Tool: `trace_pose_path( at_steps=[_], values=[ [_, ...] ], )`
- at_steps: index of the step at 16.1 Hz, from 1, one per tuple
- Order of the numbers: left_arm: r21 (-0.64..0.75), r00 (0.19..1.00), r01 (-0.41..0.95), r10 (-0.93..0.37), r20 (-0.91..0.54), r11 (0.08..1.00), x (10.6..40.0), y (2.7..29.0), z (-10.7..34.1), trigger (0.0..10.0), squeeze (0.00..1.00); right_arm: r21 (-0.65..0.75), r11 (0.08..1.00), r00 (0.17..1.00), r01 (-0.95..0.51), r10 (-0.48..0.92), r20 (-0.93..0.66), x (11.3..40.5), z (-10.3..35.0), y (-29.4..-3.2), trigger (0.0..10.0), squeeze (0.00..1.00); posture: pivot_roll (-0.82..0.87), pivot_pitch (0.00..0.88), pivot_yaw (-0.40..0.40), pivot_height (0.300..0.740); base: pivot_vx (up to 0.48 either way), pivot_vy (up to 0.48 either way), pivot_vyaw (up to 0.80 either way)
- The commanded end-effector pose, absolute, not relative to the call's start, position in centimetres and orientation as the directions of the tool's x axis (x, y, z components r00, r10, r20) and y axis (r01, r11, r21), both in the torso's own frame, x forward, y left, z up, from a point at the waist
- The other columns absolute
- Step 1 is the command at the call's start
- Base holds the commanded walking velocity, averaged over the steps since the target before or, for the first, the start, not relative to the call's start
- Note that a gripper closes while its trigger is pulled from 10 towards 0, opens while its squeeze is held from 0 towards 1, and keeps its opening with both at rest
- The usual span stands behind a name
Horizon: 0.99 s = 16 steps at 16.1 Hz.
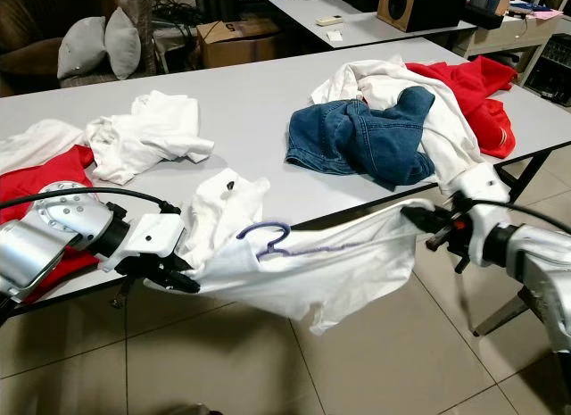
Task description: Hang hanger
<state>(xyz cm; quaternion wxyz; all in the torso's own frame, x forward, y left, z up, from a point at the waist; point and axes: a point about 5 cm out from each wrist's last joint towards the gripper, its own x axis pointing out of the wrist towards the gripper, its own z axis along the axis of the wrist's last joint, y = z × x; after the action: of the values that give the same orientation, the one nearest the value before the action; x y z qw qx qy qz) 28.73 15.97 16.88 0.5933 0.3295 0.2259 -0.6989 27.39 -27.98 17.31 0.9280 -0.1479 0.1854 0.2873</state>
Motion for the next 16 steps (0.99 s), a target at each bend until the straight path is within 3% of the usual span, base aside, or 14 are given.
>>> trace_pose_path(
  at_steps=[1,3,5,6,11,12,13,16],
  values=[
    [0.068,-0.096,0.975,-0.680,-0.727,-0.210,29.1,15.9,17.5,0.0,0.00,-0.228,0.763,0.768,-0.605,0.484,-0.419,27.8,18.3,-27.9,0.0,0.00,-0.05,0.000,0.042,0.740,0.000,0.000,0.00],
    [0.028,-0.133,0.973,-0.658,-0.742,-0.228,29.1,15.8,17.5,0.0,0.00,-0.206,0.722,0.741,-0.661,0.582,-0.336,28.0,19.7,-26.0,0.0,0.00,-0.05,0.000,0.042,0.740,0.000,0.000,0.00],
    [-0.045,-0.228,0.946,-0.564,-0.794,-0.320,28.0,15.5,16.0,0.0,0.00,-0.221,0.675,0.711,-0.704,0.669,-0.218,28.4,21.8,-24.0,0.0,0.00,-0.05,0.000,0.047,0.740,0.000,0.000,0.00],
    [-0.045,-0.237,0.941,-0.557,-0.796,-0.336,28.0,15.0,15.4,0.0,0.00,-0.214,0.647,0.681,-0.732,0.706,-0.195,28.4,22.2,-23.1,0.0,0.00,-0.05,0.000,0.047,0.740,0.000,0.000,0.00],
    [0.075,-0.126,0.960,-0.655,-0.745,-0.271,29.3,12.6,15.2,0.0,0.00,-0.130,0.499,0.516,-0.857,0.820,-0.247,26.5,20.0,-19.4,0.0,0.00,-0.05,0.000,0.049,0.740,0.000,0.000,0.00],
    [0.091,-0.091,0.972,-0.705,-0.703,-0.215,29.7,12.8,15.8,0.0,0.00,-0.127,0.530,0.544,-0.838,0.794,-0.270,26.5,19.0,-19.8,0.0,0.00,-0.06,0.000,0.052,0.740,0.000,0.000,0.00],
    [0.094,-0.045,0.985,-0.745,-0.665,-0.143,30.1,14.0,16.6,0.0,0.00,-0.136,0.615,0.626,-0.777,0.728,-0.282,26.7,18.4,-21.3,0.0,0.00,-0.06,0.000,0.052,0.740,0.000,0.000,0.00],
    [0.091,0.040,0.996,-0.763,-0.646,-0.025,29.8,17.2,17.3,0.0,0.00,-0.119,0.722,0.725,-0.682,0.645,-0.239,26.1,19.2,-24.0,0.0,0.00,-0.06,0.000,0.058,0.740,0.000,0.000,0.00]
  ],
)
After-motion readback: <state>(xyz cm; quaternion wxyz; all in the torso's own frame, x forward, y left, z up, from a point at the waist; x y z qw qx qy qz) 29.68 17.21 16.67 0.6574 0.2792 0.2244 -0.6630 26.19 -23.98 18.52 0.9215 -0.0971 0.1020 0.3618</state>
